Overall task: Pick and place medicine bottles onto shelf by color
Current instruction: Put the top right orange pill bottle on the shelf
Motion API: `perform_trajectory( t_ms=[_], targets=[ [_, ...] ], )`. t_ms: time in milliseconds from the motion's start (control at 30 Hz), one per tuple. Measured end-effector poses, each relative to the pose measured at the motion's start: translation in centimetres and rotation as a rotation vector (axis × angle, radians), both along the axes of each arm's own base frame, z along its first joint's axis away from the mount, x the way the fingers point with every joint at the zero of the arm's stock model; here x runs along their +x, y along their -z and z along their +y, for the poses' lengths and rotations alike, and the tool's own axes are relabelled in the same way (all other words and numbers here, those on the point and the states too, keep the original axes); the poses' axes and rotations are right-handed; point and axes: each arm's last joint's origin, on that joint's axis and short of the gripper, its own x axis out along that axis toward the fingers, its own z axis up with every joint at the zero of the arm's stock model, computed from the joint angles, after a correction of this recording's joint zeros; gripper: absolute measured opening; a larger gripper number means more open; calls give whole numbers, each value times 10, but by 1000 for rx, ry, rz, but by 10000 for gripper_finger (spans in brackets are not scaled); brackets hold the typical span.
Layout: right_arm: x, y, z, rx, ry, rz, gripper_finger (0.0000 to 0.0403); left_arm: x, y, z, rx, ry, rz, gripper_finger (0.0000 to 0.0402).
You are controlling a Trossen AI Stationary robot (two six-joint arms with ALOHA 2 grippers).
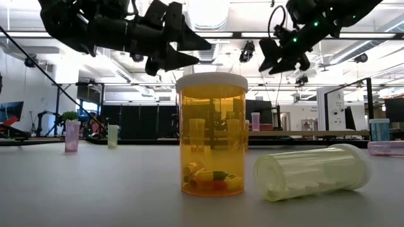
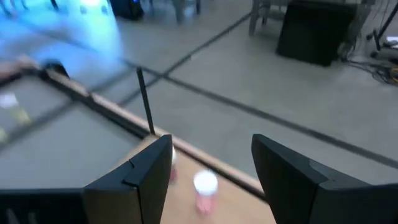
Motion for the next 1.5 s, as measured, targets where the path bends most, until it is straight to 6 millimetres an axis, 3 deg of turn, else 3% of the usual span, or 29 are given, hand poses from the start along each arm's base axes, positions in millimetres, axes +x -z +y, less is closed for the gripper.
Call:
perform_trajectory(
  t_ms=[133,300,433,600,767,933,1200,1500],
  targets=[
    [3,0,1,113,-20,-143,212,0,0,0,-3,0,3,295],
    [15,12,13,277,-290,-125,212,1,1,0,1,0,14,295],
    [34,24,38,362,-520,-56,212,1,2,0,30,0,27,295],
    [55,35,86,268,-779,107,212,1,3,0,50,1,49,295],
    [66,44,110,194,-766,183,212,0,4,0,50,1,62,295],
    [76,51,114,238,-739,147,212,0,4,0,50,1,62,295],
    [79,73,109,301,-704,256,212,0,7,-1,50,5,88,295],
    [77,68,109,118,-818,350,212,0,7,-1,50,5,89,295]
  ],
)
